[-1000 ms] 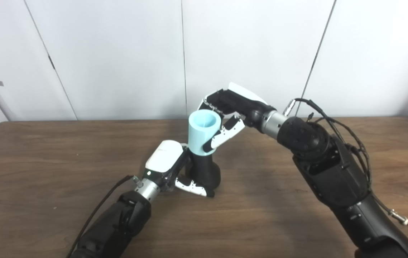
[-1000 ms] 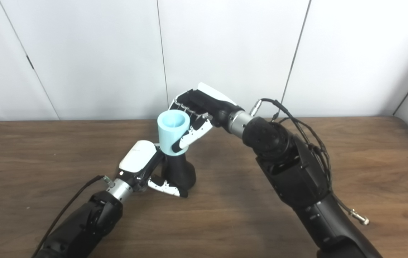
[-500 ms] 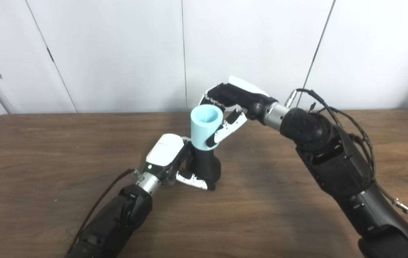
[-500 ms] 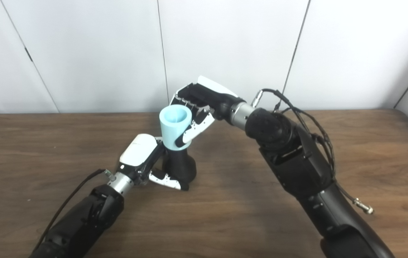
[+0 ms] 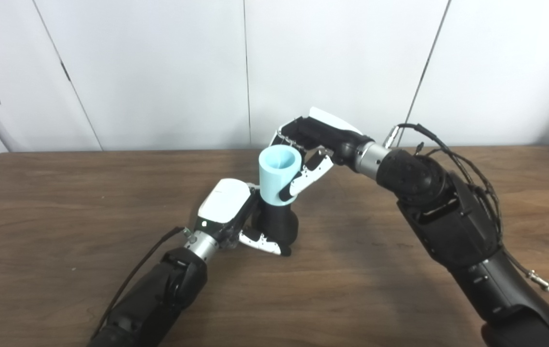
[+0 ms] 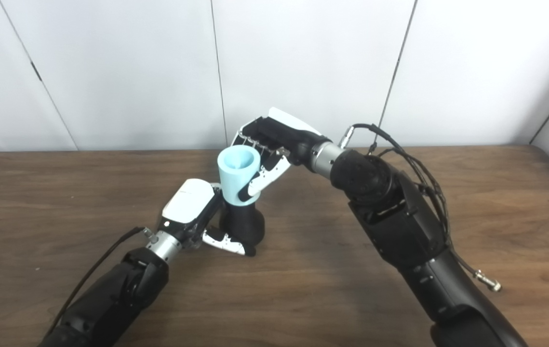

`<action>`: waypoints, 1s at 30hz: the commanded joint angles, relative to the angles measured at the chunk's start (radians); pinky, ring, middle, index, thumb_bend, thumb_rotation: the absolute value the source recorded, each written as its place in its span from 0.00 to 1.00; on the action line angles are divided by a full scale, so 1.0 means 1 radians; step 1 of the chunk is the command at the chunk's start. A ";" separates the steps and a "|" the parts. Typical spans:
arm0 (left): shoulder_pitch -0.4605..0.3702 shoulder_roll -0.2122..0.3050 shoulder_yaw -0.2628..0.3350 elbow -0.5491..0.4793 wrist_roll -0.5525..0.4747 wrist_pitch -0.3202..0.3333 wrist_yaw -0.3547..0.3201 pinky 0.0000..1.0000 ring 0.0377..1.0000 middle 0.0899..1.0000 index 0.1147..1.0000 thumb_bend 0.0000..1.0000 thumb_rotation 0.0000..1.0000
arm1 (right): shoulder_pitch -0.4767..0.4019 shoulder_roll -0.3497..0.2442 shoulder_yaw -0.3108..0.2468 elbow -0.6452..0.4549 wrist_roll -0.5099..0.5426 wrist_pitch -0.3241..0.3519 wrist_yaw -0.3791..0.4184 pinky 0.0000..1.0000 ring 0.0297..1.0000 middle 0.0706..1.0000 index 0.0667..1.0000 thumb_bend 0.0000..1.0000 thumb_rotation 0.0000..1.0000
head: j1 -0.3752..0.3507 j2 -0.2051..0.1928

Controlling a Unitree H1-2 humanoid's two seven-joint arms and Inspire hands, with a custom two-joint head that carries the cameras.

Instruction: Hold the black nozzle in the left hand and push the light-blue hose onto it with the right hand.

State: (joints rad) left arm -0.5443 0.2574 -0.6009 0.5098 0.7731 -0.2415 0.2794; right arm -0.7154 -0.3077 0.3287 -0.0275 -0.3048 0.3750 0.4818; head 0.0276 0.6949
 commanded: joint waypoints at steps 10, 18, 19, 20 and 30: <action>0.121 -0.008 -0.107 0.036 0.022 0.034 -0.202 0.50 0.55 0.43 0.42 0.53 0.00 | -0.001 0.026 0.097 0.078 -0.129 -0.034 -0.060 0.41 0.47 0.48 0.42 0.53 0.00 | 0.004 0.009; 0.122 -0.008 -0.117 0.042 0.023 0.043 -0.188 0.48 0.53 0.42 0.43 0.53 0.00 | 0.084 0.041 0.066 0.089 -0.088 -0.054 -0.113 0.40 0.44 0.45 0.44 0.53 0.00 | 0.003 0.012; 0.123 -0.007 -0.118 0.042 0.023 0.043 -0.186 0.48 0.53 0.42 0.43 0.53 0.00 | 0.098 0.043 0.061 0.093 -0.083 -0.066 -0.124 0.40 0.44 0.45 0.44 0.53 0.00 | 0.007 0.015; 0.123 -0.006 -0.119 0.043 0.024 0.042 -0.183 0.48 0.54 0.42 0.43 0.53 0.00 | 0.114 0.049 0.052 0.097 -0.075 -0.077 -0.138 0.40 0.44 0.44 0.44 0.53 0.00 | 0.010 0.016; 0.127 0.008 -0.118 0.044 0.018 0.045 -0.184 0.51 0.54 0.43 0.42 0.53 0.00 | 0.191 0.077 0.003 0.146 -0.033 -0.207 -0.236 0.27 0.32 0.37 0.46 0.53 0.00 | 0.007 0.023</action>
State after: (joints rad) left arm -0.5413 0.2700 -0.6263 0.4853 0.7612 -0.1938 0.2715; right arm -0.5531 -0.2215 0.3129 0.0777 -0.3114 0.1527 0.2181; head 0.0337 0.7179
